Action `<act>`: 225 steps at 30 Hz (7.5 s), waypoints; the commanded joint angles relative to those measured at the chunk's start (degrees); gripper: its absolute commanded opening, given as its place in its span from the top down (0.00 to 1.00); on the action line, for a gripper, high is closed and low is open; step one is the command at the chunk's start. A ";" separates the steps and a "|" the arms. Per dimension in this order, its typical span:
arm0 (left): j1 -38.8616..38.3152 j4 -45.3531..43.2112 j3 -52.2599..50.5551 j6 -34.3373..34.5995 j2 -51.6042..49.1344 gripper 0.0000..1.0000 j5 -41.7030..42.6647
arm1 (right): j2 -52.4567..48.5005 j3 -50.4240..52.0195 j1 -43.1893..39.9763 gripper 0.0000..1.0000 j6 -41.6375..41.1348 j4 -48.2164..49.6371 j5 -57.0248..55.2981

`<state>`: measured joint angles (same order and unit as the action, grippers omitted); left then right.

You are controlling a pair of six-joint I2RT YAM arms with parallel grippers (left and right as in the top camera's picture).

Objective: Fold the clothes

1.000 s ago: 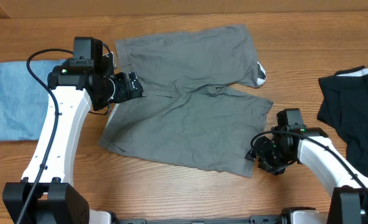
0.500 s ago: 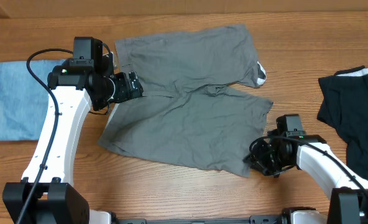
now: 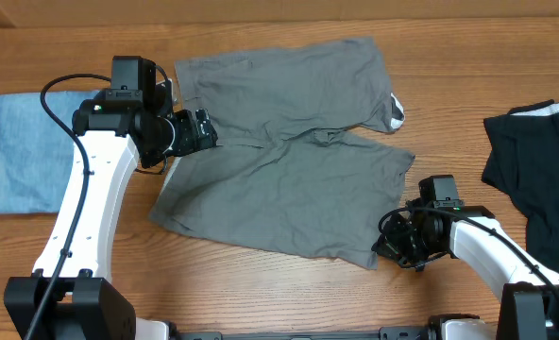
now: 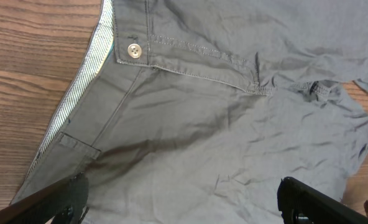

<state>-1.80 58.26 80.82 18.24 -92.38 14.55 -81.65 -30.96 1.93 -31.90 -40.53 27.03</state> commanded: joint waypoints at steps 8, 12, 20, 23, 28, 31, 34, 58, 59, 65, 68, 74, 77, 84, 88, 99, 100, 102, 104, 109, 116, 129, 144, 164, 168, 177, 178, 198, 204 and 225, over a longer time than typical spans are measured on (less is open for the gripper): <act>-0.09 -0.04 -0.15 -0.04 -0.13 0.00 -0.15 | -0.35 0.63 0.24 0.96 0.39 0.87 -0.46; -0.09 -0.02 -0.15 -0.04 -0.13 0.00 -0.15 | -0.35 0.63 0.24 0.96 0.44 1.07 -0.66; -0.11 0.42 -0.15 -0.07 -0.13 0.00 -2.03 | -0.35 0.63 0.24 0.96 0.59 1.22 -0.79; -0.04 3.61 -0.15 -0.48 -0.13 0.00 -7.61 | -0.35 0.63 0.24 0.96 0.59 1.27 -0.79; 0.85 9.73 -0.68 -0.39 -0.13 0.00 -10.64 | -0.35 0.63 0.24 0.96 0.61 1.29 -0.79; 2.23 10.91 -2.64 -0.42 -0.13 0.00 -10.47 | -0.35 0.63 0.24 0.96 0.61 1.29 -0.79; 4.09 9.81 -7.08 -0.46 -0.13 0.00 -9.84 | -0.35 0.63 0.24 0.96 0.61 1.29 -0.76; 11.17 -2.97 -22.08 -0.46 -0.13 0.00 -0.15 | -0.35 0.46 0.24 0.96 1.88 1.33 -0.55; 11.17 -3.10 -22.05 -0.48 -0.13 0.00 -0.31 | -0.35 0.46 0.24 0.96 1.86 1.44 -0.55; 11.15 -4.07 -22.23 0.44 -0.13 0.00 -6.80 | -0.35 0.48 0.24 0.96 1.86 1.75 -0.57; 11.17 -4.92 -23.06 4.98 -0.13 0.00 -13.55 | -0.35 0.48 0.24 0.96 1.86 1.92 -0.57; 11.21 -6.56 -23.37 6.23 -0.15 0.00 -17.55 | -0.35 0.48 0.24 0.96 1.86 1.92 -0.57; 11.21 -7.85 -23.89 6.25 -0.15 0.00 -18.18 | -0.35 0.48 0.24 0.96 1.60 1.92 -0.50; 11.19 -17.57 -29.79 5.40 -0.15 0.06 -18.88 | -0.35 0.48 0.24 0.96 1.66 1.88 -0.37; 11.21 -21.79 -32.28 2.45 -0.15 0.13 -16.72 | -0.35 0.48 0.24 0.96 1.66 1.95 -0.39; 11.15 -24.98 -35.01 0.35 -0.20 0.17 -11.98 | -0.35 0.48 0.24 0.96 1.64 1.95 -0.37; 11.15 -25.90 -35.67 -0.46 -0.20 0.17 -11.93 | -0.35 0.48 0.24 0.96 1.64 1.95 -0.37; 11.15 -28.20 -37.33 -1.62 -0.20 0.23 -11.91 | -0.35 0.48 0.24 0.96 1.64 1.95 -0.35; 11.15 -29.03 -38.23 -2.01 -0.20 0.26 -11.85 | -0.35 0.48 0.24 0.96 1.64 1.95 -0.35; 11.15 -28.55 -38.29 -1.99 -0.20 0.56 -10.01 | -0.35 0.48 0.24 0.96 1.64 1.95 -0.37; 11.21 -27.65 -37.79 -1.99 -0.17 0.96 -10.32 | -0.35 0.48 0.24 0.96 1.64 1.95 -0.37; 11.21 -11.80 -24.72 0.02 -0.17 0.96 -10.43 | -0.33 -4.59 0.24 0.96 0.52 -1.95 -0.42; 11.21 3.89 -16.63 2.64 -0.11 0.96 -9.97 | -0.04 -21.29 0.24 0.96 0.87 -21.20 -10.56; 11.15 11.45 -15.32 2.60 20.48 0.96 -5.81 | 7.34 -28.96 0.24 0.96 2.08 -30.49 -15.74; 11.15 11.61 -13.09 2.62 20.90 0.96 -5.92 | 6.75 -36.39 0.24 0.96 2.08 -33.51 -17.64; 11.17 9.33 -9.88 3.06 18.82 0.96 -6.12 | 0.57 -45.22 0.24 0.96 2.14 -31.41 -18.01; 11.17 8.92 -9.75 3.06 18.53 0.96 -6.12 | -0.50 -45.44 0.24 0.96 2.12 -30.45 -18.01; 11.17 -0.85 -5.81 5.88 7.82 0.96 -6.69 | -13.00 -61.11 0.24 0.96 3.82 -20.09 -16.96; 11.17 -3.82 -5.14 7.78 6.16 0.96 -9.75 | -14.36 -61.11 1.25 0.96 3.82 -12.39 -14.01; 11.17 -12.09 -5.16 10.75 0.66 0.96 -16.46 | -22.16 -61.11 6.95 0.96 5.20 11.17 -14.14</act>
<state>9.10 46.76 74.30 28.27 -89.32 0.82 -103.79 -90.24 8.08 -28.27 -31.62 13.98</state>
